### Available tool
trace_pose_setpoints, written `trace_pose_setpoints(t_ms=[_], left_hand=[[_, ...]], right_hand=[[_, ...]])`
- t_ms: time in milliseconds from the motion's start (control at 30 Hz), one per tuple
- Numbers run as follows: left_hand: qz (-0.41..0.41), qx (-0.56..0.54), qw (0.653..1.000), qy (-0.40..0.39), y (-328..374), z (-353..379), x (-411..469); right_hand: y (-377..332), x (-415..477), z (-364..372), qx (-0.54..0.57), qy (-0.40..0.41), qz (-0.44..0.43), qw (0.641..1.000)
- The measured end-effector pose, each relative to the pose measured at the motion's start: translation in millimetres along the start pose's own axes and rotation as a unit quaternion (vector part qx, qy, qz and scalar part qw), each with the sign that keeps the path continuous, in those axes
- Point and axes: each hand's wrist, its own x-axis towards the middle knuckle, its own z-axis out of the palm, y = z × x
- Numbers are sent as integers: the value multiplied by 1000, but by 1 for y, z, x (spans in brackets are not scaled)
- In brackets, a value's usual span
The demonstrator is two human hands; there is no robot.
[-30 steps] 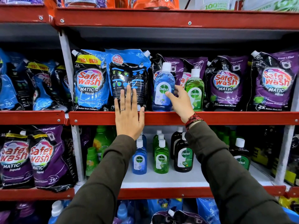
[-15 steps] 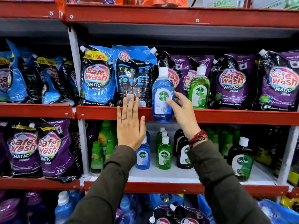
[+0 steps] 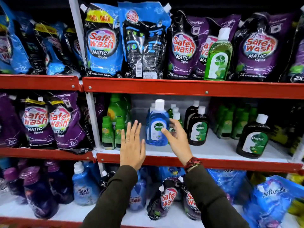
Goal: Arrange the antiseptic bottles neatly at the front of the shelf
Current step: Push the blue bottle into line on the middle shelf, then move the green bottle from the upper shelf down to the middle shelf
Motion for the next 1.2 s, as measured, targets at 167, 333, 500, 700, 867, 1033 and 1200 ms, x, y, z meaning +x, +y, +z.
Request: trace_pose_setpoints(t_ms=[167, 333, 500, 700, 867, 1033, 1200], left_hand=[[-46, 49, 989, -129, -14, 36, -30], [-70, 64, 984, -148, -19, 55, -41], [-67, 60, 987, -131, -21, 58, -41], [-67, 55, 988, -126, -21, 57, -43], [-74, 35, 989, -123, -19, 57, -43], [-66, -35, 996, -56, 1, 36, -26], [-13, -48, 999, 15, 44, 10, 18]], right_hand=[[40, -4, 23, -28, -19, 52, 998], [57, 5, 38, -30, -29, 90, 995], [71, 10, 48, -23, -29, 97, 995], [82, 10, 47, -12, -38, 100, 994], [80, 4, 43, -10, -46, 90, 995], [61, -6, 26, -57, 49, -22, 997], [18, 10, -14, -134, 147, -122, 972]])
